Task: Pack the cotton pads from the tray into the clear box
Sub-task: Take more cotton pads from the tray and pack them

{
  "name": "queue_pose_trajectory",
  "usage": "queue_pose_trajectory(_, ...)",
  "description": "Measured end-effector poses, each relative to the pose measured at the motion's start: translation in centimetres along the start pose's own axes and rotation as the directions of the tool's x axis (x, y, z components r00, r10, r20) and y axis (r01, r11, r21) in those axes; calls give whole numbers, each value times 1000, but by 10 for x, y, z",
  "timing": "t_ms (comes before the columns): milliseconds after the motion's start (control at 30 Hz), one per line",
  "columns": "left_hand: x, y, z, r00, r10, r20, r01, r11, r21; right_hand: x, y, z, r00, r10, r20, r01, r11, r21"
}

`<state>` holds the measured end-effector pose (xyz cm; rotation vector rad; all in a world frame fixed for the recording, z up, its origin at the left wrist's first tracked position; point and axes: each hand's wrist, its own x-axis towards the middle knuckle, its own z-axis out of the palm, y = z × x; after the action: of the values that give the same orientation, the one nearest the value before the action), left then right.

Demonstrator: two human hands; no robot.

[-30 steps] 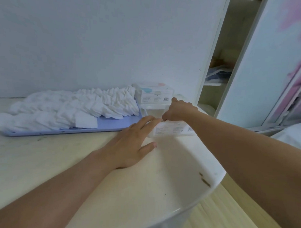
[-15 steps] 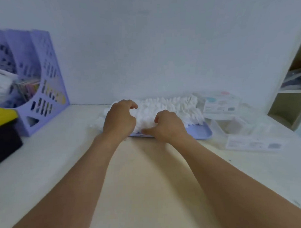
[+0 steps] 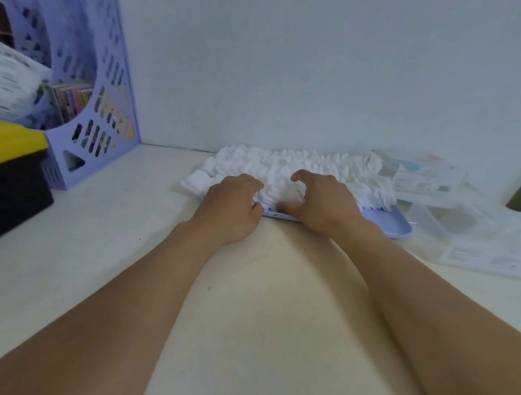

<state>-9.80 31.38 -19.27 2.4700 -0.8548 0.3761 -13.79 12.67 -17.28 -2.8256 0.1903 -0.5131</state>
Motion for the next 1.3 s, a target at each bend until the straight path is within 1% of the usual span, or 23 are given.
queue_pose_trajectory(100, 1, 2, -1, 1000, 19, 10, -19, 999, 39, -1, -4, 1, 999, -37, 17, 37, 998, -50)
queue_pose_trajectory(233, 2, 5, -1, 1000, 3, 27, -4, 998, 61, -4, -2, -3, 999, -29, 23, 28, 999, 42)
queue_pose_trajectory(333, 1, 4, -2, 999, 4, 40, -7, 998, 65, -1, 1, -3, 999, -30, 21, 30, 999, 13)
queue_pose_trajectory(467, 2, 4, -3, 999, 12, 34, -14, 996, 87, 0, 8, 0, 999, -20, -43, 23, 997, 76)
queue_pose_trajectory(567, 2, 4, -1, 999, 16, 33, -19, 995, 99, -2, 10, 3, 997, -25, -75, 31, 995, 90)
queue_pose_trajectory(633, 2, 4, 1, 999, 16, 33, -19, 995, 101, -2, 10, -1, 988, -8, -154, 37, 982, 188)
queue_pose_trajectory(667, 2, 4, 1, 1000, 15, 15, -16, 994, 112, -1, 9, -8, 975, 40, -218, 30, 951, 308)
queue_pose_trajectory(700, 1, 5, 0, 999, 25, -35, -20, 991, 133, 0, 9, -18, 958, 126, -256, 14, 874, 486)
queue_pose_trajectory(733, 1, 7, -2, 991, 48, -121, -30, 989, 148, 0, 8, -30, 946, 225, -234, -2, 724, 689)
queue_pose_trajectory(767, 1, 12, -5, 970, 73, -230, -46, 992, 119, -1, 9, -44, 943, 301, -142, -39, 525, 850)
queue_pose_trajectory(800, -1, 21, -8, 941, 51, -336, -50, 999, 12, -3, 12, -56, 949, 316, -6, -104, 329, 939)
queue_pose_trajectory(833, -2, 32, -11, 922, -44, -385, -40, 977, -208, -6, 16, -66, 951, 285, 118, -176, 189, 966)
queue_pose_trajectory(867, 0, 48, -16, 932, -186, -310, 6, 866, -501, -10, 22, -76, 950, 234, 205, -237, 117, 964)
queue_pose_trajectory(900, 2, 67, -22, 954, -285, -97, 107, 621, -777, -13, 28, -82, 948, 179, 263, -283, 99, 954)
queue_pose_trajectory(933, 5, 83, -25, 951, -270, 152, 244, 351, -904, -16, 33, -87, 945, 129, 299, -313, 110, 943)
queue_pose_trajectory(967, 10, 98, -25, 932, -182, 315, 344, 163, -925, -18, 38, -94, 945, 94, 312, -323, 145, 935)
queue_pose_trajectory(1000, 14, 108, -24, 922, -91, 377, 385, 88, -919, -19, 41, -98, 946, 75, 315, -323, 180, 929)
queue_pose_trajectory(1033, 19, 117, -21, 925, -45, 377, 379, 76, -922, -20, 44, -103, 950, 75, 304, -313, 213, 925)
queue_pose_trajectory(1067, 21, 125, -17, 935, -33, 353, 354, 84, -931, -20, 49, -107, 955, 86, 282, -295, 245, 924)
queue_pose_trajectory(1167, 27, 135, 3, 947, -97, 307, 316, 88, -945, -21, 67, -106, 972, 149, 184, -230, 407, 884)
queue_pose_trajectory(1200, 28, 136, 9, 948, -108, 299, 309, 91, -947, -22, 71, -104, 973, 161, 165, -220, 430, 876)
queue_pose_trajectory(1233, 28, 136, 17, 947, -114, 301, 312, 95, -945, -25, 76, -98, 973, 168, 156, -215, 425, 879)
queue_pose_trajectory(1300, 28, 136, 23, 942, -136, 305, 317, 70, -946, -28, 79, -96, 975, 173, 141, -200, 393, 898)
